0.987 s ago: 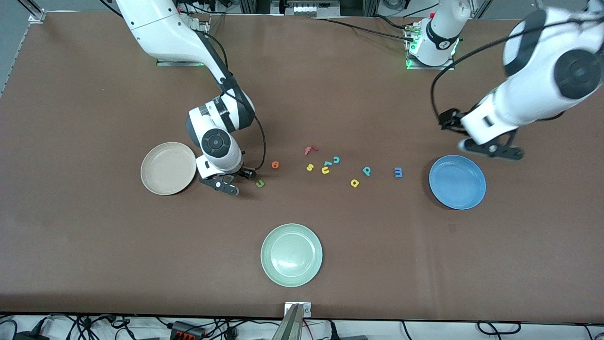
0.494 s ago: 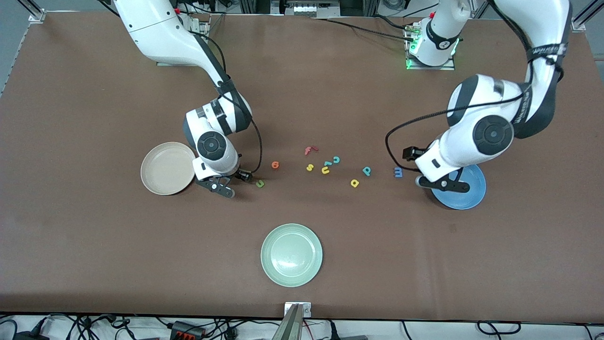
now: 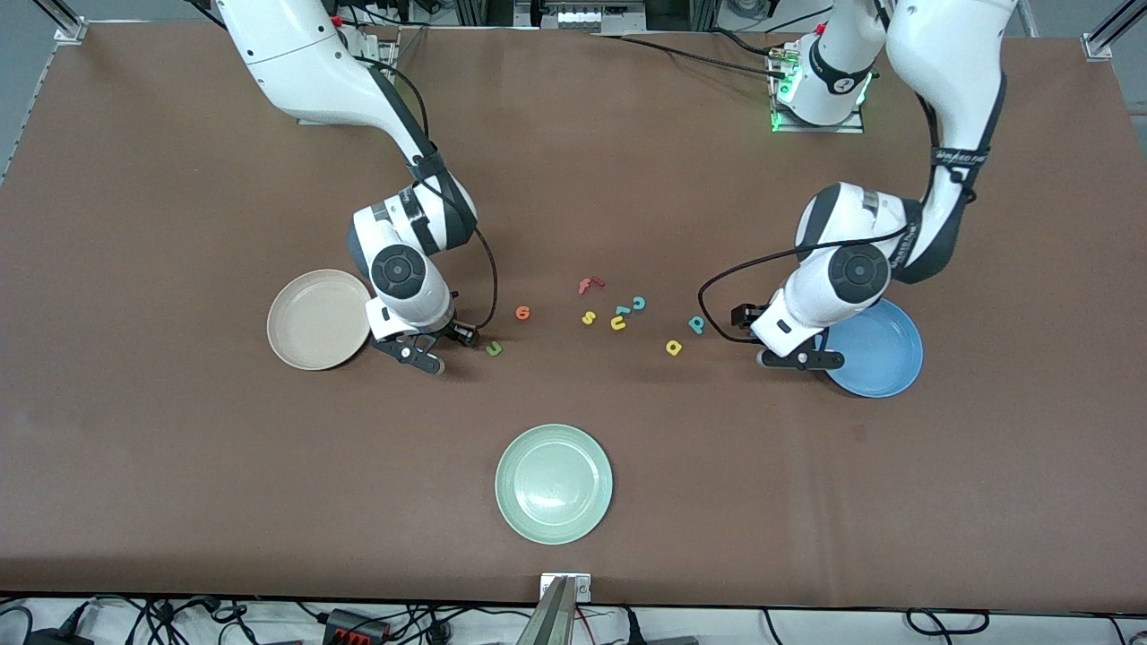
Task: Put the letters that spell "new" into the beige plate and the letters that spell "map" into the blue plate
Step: 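Carry the w to the beige plate while the left gripper carries the E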
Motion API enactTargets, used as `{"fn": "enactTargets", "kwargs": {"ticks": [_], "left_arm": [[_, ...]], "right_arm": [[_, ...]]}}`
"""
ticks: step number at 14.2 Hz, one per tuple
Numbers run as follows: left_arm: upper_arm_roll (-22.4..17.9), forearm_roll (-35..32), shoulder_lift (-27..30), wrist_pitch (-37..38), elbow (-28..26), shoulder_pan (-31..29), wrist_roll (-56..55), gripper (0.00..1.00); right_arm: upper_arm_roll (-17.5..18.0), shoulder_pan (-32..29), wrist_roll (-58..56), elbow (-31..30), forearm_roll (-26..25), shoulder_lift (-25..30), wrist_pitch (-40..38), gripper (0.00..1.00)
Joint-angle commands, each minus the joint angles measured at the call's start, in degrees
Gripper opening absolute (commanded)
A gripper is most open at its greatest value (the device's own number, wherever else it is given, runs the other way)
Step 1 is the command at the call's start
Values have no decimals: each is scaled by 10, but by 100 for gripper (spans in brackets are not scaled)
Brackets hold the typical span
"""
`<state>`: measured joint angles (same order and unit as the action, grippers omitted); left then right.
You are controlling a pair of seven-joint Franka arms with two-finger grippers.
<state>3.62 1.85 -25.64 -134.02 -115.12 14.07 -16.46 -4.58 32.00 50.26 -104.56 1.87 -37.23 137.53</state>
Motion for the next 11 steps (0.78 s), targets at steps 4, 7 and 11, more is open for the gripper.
{"fn": "enactTargets", "kwargs": {"ticks": [4,7,11], "left_arm": [[-3,7,-30,-100,-51,2,-1,99],[-4,6,-32,-102,-51,8,-1,49],[-4,6,-33,-99,-49,7,6,9]], "right_arm": [[3,3,26,-22,6,11,6,76],[3,2,32,-42,6,29,6,75],[3,2,34,-56,6,37,7,75]]}}
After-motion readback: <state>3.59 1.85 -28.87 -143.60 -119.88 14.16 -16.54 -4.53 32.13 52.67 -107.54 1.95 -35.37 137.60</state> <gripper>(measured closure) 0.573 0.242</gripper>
